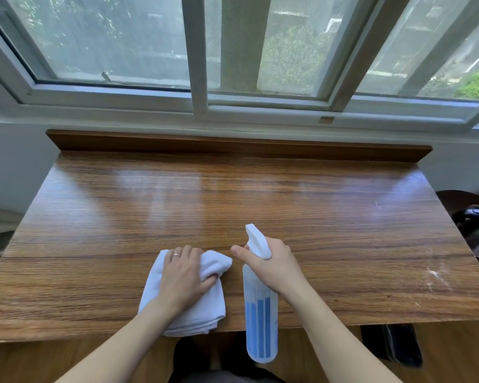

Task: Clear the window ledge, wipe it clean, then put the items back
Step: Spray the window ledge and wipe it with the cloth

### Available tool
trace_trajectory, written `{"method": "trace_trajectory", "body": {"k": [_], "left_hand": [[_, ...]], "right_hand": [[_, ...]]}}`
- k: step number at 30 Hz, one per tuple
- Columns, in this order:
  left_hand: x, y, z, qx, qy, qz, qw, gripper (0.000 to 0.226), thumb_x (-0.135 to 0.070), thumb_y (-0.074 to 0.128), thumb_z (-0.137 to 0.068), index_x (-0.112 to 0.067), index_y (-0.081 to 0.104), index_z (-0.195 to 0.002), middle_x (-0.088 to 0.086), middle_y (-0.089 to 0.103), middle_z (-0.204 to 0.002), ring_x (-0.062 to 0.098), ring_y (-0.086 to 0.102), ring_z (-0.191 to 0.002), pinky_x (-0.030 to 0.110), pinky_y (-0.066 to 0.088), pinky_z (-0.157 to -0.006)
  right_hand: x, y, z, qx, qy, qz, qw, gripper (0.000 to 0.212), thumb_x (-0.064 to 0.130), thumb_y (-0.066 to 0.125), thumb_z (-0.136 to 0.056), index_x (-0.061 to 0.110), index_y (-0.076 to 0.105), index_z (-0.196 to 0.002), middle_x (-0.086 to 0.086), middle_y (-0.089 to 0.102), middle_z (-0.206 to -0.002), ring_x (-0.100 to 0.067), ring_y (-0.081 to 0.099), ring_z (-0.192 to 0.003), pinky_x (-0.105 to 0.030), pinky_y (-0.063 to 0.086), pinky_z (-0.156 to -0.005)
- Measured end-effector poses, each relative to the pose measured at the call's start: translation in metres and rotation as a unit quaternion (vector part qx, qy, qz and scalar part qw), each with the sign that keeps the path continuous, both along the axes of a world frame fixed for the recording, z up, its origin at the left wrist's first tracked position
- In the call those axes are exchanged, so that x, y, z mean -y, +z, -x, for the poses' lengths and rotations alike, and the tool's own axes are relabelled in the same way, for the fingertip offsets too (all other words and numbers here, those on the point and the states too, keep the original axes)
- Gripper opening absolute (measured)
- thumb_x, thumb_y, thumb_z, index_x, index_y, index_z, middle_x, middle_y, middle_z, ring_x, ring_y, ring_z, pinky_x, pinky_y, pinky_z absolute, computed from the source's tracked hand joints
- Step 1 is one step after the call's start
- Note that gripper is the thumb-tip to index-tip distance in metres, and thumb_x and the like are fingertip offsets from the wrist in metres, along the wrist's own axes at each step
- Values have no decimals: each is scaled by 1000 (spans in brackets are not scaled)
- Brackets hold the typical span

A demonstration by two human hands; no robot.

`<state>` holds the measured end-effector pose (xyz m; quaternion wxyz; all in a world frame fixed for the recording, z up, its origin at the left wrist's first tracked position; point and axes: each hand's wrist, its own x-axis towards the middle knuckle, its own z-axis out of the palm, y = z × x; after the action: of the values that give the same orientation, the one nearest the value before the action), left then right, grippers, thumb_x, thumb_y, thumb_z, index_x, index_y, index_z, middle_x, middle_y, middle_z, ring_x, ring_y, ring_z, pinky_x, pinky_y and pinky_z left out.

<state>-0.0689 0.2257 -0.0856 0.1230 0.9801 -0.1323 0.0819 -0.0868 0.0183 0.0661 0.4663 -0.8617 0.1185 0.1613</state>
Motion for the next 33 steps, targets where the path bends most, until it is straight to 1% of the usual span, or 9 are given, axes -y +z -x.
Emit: {"method": "trace_trajectory", "body": {"k": [4, 8, 12, 15, 18, 22, 24, 28, 33], "left_hand": [[6, 8, -30, -23, 13, -2, 1000, 49, -61, 51, -66, -13, 54, -78, 3, 55, -77, 29, 55, -74, 41, 44, -75], [15, 14, -72, -77, 25, -23, 996, 54, -62, 47, -65, -9, 55, -77, 9, 59, -78, 33, 59, -76, 42, 47, -73], [22, 20, -110, -121, 36, -50, 991, 56, -57, 64, -76, -6, 57, -97, 13, 61, -100, 36, 57, -97, 44, 40, -85], [27, 23, -119, -121, 49, -52, 990, 56, -56, 66, -79, -5, 55, -102, 14, 59, -107, 35, 53, -102, 45, 37, -89], [26, 19, -109, -121, 50, -41, 991, 55, -55, 68, -73, -5, 57, -94, 14, 61, -95, 37, 57, -92, 45, 41, -84], [22, 18, -77, -103, 22, -32, 994, 59, -62, 47, -65, -8, 58, -84, 9, 59, -80, 33, 57, -76, 44, 44, -75], [21, 18, -56, -88, 12, -21, 996, 56, -61, 48, -64, -9, 59, -85, 7, 58, -80, 32, 56, -75, 43, 44, -75], [23, 12, -8, -57, -2, -13, 998, 52, -56, 53, -62, -13, 62, -90, 3, 57, -82, 30, 54, -75, 38, 34, -78], [27, 6, 20, -18, 4, 0, 1000, 48, -54, 56, -64, -14, 62, -90, 2, 57, -82, 29, 53, -75, 38, 34, -79]], "right_hand": [[5, -1, -3, -3, -8, 0, 1000, 37, 59, 69, -82, 23, 64, -75, 7, 61, -69, -7, 55, -66, -27, 43, -64], [7, -2, -4, -9, -9, 6, 1000, 40, 59, 70, -81, 20, 63, -75, 8, 59, -66, -6, 53, -63, -27, 42, -63], [11, -1, -4, -10, -10, 3, 1000, 40, 60, 70, -80, 20, 63, -75, 7, 60, -67, -7, 55, -64, -28, 43, -64], [15, 0, -3, -7, -11, 1, 1000, 43, 60, 70, -80, 18, 64, -77, 7, 60, -68, -7, 54, -64, -29, 43, -65], [18, 1, -2, -10, -12, 2, 1000, 43, 58, 70, -80, 16, 64, -78, 7, 59, -68, -7, 53, -64, -28, 42, -63], [22, 1, -3, -19, -17, 1, 1000, 44, 59, 70, -81, 15, 64, -79, 8, 57, -67, -8, 52, -62, -25, 41, -59], [25, 0, -4, -19, -14, 2, 1000, 41, 59, 69, -81, 20, 62, -75, 8, 57, -66, -7, 52, -62, -26, 40, -61], [29, 0, -9, -14, -6, -2, 1000, 39, 60, 68, -81, 24, 59, -70, 8, 57, -64, -7, 51, -61, -27, 40, -61], [33, 1, -18, -11, -4, -8, 1000, 39, 60, 68, -82, 24, 59, -70, 8, 58, -66, -7, 53, -62, -26, 40, -62]]}}
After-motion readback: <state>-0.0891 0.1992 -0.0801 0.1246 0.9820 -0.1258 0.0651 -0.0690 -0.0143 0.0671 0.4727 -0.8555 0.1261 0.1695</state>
